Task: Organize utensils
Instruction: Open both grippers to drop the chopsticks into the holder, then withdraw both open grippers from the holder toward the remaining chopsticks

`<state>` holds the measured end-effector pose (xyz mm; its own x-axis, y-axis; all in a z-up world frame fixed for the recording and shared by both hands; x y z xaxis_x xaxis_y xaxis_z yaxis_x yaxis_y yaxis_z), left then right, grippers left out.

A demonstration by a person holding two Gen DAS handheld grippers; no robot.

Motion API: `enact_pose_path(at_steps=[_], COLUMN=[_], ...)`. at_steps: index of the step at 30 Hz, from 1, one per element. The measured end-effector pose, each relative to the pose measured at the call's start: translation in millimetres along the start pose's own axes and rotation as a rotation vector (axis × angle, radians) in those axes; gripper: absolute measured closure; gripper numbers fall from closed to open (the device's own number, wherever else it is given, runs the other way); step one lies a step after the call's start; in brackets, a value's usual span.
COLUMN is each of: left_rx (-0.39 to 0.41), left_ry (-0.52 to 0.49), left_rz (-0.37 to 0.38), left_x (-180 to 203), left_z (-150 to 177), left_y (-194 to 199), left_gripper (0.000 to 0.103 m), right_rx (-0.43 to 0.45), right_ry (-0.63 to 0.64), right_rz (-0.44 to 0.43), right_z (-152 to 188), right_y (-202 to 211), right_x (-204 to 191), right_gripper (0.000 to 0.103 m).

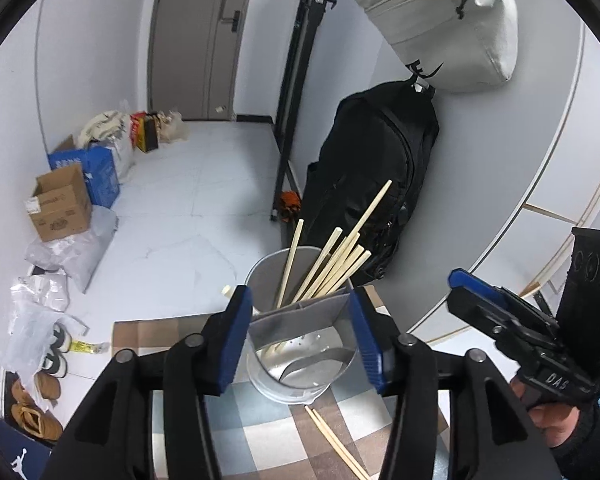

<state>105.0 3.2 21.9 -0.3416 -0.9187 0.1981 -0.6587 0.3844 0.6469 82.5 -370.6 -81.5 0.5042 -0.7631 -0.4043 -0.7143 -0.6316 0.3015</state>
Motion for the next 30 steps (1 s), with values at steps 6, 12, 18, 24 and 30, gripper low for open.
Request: enact_pose_path(at_steps=[6,12,18,24,30], left_rx=[0.042,0.08,0.085,0.06,0.012], left_ry=[0.021,0.028,0.067,0.113,0.161], left_rz=[-0.055,-0.123,-0.158,-0.181,-0.194], left_x=[8.7,15.4,12.6,3.3,-12.1], left_z=[15.7,34.0,55.4,79.6,103.8], left_y=[13.9,27.4,32.0,22.6,9.3], left_gripper=[0.045,0.034,0.026,0.022,0.022], right_rx=[-0.017,-0.052,-0.115,-0.215,-0.362], right_ry=[-0.026,-0.019,-0.001,0.02,0.033], right_rz=[0.022,0.042,0.077,0.119,0.136], right_z=[13.9,33.3,53.1,74.0,99.2], right_y=[15.3,28.6,30.7,19.0,-6.4], right_x=[2.2,-2.1,-6.1,-6.4,-3.0], right_gripper=[0.03,0.018,0.01,0.009,0.01])
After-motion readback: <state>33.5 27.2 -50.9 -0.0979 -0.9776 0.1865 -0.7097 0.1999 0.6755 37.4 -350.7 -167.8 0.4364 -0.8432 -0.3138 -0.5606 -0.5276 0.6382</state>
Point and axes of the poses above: each gripper's, at about its wrist camera, not at the fingertips, and y roughly against the way its jaws point, x to its right, z to its underside, the point moved 1 cm from there along -y, roughly the way its jaws point
